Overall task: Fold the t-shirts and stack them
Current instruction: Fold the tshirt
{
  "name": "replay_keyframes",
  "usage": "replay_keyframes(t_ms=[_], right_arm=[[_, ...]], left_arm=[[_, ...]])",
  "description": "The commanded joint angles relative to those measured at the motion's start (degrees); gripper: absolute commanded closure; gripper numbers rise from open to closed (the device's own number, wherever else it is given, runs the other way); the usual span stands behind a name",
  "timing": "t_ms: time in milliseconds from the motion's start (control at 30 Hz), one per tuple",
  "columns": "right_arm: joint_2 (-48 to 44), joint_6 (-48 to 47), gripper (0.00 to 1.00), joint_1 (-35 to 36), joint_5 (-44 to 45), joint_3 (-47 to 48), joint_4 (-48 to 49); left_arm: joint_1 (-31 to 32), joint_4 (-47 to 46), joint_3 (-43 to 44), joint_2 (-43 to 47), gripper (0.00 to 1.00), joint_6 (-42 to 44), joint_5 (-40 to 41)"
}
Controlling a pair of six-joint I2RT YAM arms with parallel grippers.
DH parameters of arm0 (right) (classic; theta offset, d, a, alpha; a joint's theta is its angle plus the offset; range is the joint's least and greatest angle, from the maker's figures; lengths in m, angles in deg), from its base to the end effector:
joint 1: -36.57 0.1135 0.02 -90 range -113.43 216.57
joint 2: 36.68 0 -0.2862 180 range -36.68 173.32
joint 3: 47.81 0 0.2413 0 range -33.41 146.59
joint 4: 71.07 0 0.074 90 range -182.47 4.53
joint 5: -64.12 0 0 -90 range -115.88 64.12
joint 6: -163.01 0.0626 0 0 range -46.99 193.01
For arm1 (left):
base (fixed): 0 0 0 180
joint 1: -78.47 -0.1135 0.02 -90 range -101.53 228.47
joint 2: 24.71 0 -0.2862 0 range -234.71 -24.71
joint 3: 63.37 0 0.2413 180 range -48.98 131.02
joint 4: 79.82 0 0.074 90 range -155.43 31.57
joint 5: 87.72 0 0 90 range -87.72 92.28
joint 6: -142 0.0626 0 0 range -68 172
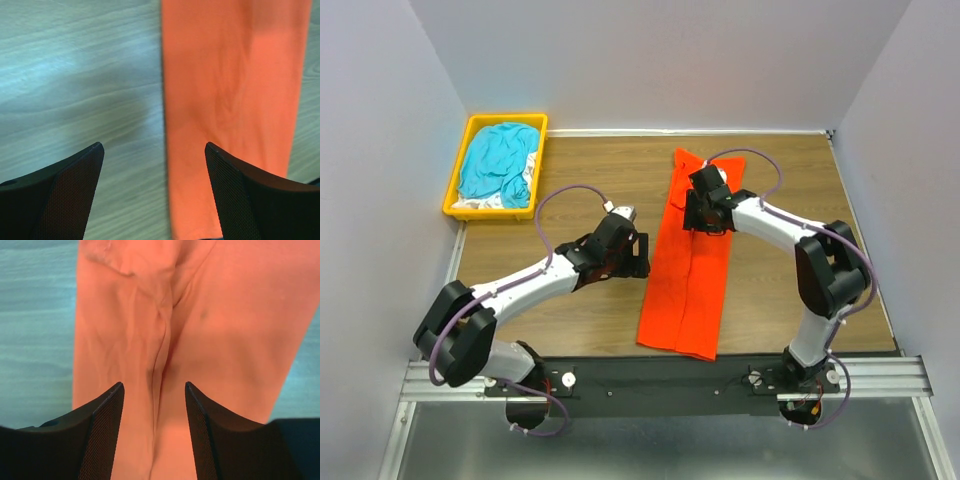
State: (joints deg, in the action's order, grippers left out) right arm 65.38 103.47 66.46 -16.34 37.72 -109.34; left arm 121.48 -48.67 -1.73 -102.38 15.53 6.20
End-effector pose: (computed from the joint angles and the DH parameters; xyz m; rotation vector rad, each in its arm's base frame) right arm 0.3427 0.1850 0.2138 0.0793 2.5207 0.2201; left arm 0.2103 -0.1903 0.2264 0.1077 2.4666 -0.5539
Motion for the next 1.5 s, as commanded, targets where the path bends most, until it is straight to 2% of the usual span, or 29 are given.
replay_keyframes(t_ms=[0,133,267,400,667,767,900,1000,1233,1267,1467], right_arm=[[5.86,1.89,0.42,-0.71,5.13,3.39,0.85],[9.9,1.62,0.47,-2.46,6.19,4.71,1.82],[13.33,-0.22,0.56,-3.61,4.7,5.94,3.57],[15.97,-2.94,0.57,-4.22,3.73,8.05,4.37],[24.67,-7.6,0.58,-6.86,4.17,18.41,4.54],[23.54,-8.48,0.59,-7.3,3.56,19.74,4.28],[16.06,-8.84,0.51,-7.3,0.92,16.68,2.27],[5.39,-6.3,0.5,-7.3,-0.13,9.4,-0.99],[-14.94,0.73,0.5,-7.13,-8.39,-18.37,-6.53],[-20.44,2.74,0.5,-7.04,-10.92,-24.49,-6.88],[-33.67,8.91,0.5,-5.9,-19.38,-38.6,-6.36]], left_arm=[[-2.74,-0.67,1.1,-1.61,0.1,4.82,-1.2],[-4.77,-1.28,0.92,-1.7,0.1,7.11,-1.99],[-7.14,-1.72,0.05,-1.78,0.1,8.51,-2.95],[-7.93,-2.34,-1.1,-1.61,0.11,8.87,-3.66],[-9.96,-2.34,-0.93,-2.57,0.1,9.84,-5.23],[-9.96,-1.81,-0.05,-3.1,0.1,10.98,-6.21],[-9.87,-0.67,0.31,-2.49,0.09,10.46,-6.82],[-8.91,0.12,-0.4,-2.05,0.1,9.58,-8.05],[-2.15,3.55,-2.24,-2.84,0.16,5.27,-6.82],[-1.53,3.55,-2.94,-2.75,0.18,4.66,-7.17],[1.2,3.2,-3.04,-3.54,0.2,2.37,-7.88]])
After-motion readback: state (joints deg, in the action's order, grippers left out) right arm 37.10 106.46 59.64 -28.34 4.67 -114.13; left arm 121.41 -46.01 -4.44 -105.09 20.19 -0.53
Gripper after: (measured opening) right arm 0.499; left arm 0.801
